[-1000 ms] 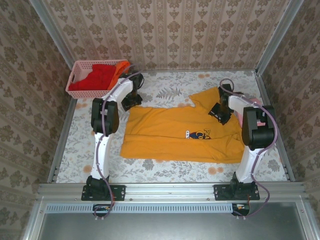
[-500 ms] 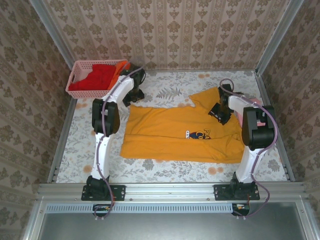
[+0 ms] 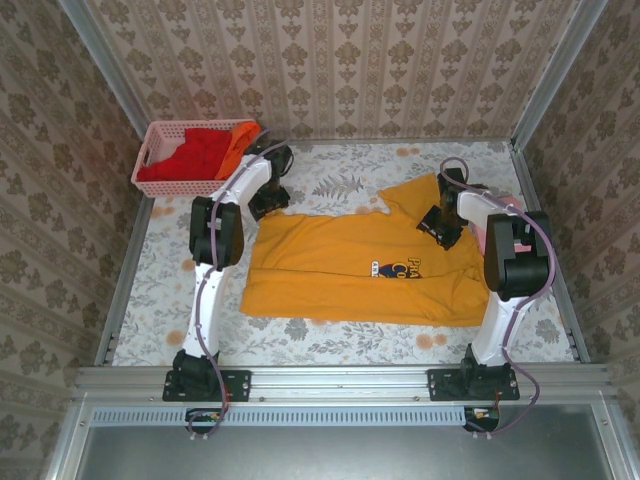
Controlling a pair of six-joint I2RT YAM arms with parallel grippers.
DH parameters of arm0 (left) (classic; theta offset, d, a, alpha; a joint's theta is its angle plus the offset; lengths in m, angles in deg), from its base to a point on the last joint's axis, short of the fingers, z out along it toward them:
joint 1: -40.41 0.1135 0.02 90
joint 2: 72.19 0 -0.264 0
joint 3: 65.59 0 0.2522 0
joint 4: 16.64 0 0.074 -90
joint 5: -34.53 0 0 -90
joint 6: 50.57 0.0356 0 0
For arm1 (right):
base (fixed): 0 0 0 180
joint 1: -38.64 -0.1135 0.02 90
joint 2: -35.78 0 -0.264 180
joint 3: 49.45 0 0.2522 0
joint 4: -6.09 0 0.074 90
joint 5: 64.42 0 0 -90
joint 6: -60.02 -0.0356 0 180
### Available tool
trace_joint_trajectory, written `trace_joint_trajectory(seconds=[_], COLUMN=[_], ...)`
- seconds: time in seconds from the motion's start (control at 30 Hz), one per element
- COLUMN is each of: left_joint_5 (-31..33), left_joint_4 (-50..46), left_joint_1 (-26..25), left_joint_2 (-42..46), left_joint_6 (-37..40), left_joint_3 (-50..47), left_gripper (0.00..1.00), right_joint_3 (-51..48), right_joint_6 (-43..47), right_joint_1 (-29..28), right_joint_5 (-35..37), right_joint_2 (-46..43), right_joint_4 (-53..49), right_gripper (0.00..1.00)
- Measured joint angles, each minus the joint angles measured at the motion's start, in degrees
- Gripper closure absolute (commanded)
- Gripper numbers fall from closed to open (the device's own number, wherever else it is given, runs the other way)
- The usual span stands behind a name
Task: Fold and stack the t-shirts
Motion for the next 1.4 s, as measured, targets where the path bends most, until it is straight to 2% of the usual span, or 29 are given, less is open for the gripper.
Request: trace_joint_trajectory(seconds=[0.13, 0.33, 0.43, 0.67, 1.0, 1.27, 1.33, 1.4], left_joint_5=[-0.3, -0.9, -1.0, -1.4, -2.8, -3.9, -4.0, -4.0], left_joint_4=[0.0, 0.9, 0.8, 1.8, 3.5, 3.9, 3.9, 3.9], left_joint_1=[0.0, 0.0, 0.3, 0.4, 0.5, 0.8, 0.8, 0.8], left_joint_2=[-0.1, -0.3, -0.3, 0.6, 0.8, 0.8, 0.8, 0.8], left_joint_6=[-0.5, -1.2, -1.2, -0.6, 0.4, 0.4, 0.5, 0.5], left_joint_3=[0.0, -0.2, -0.2, -1.5, -1.7, -1.7, -1.7, -1.7], left_gripper=[0.66, 0.92, 1.0, 1.0, 1.0, 1.0, 1.0, 1.0], right_joint_3=[0.9, 2.5, 4.2, 14.4, 32.7, 39.7, 40.7, 40.8], right_joint_6=[0.0, 0.3, 1.4, 8.0, 23.4, 28.2, 28.2, 28.2], right_joint_1=[0.0, 0.0, 0.0, 1.0, 4.7, 5.2, 5.2, 5.2], right_joint_5=[-0.3, -0.4, 0.0, 4.1, 7.3, 6.2, 5.8, 5.4], right_joint_2=[0.4, 0.8, 0.8, 2.2, 15.5, 22.3, 23.3, 23.7], right_joint_4=[-0.5, -1.7, -1.9, -3.0, -6.9, -12.4, -13.2, -13.9], right_gripper=[0.46, 0.46, 0.45, 0.42, 0.43, 0.54, 0.54, 0.5])
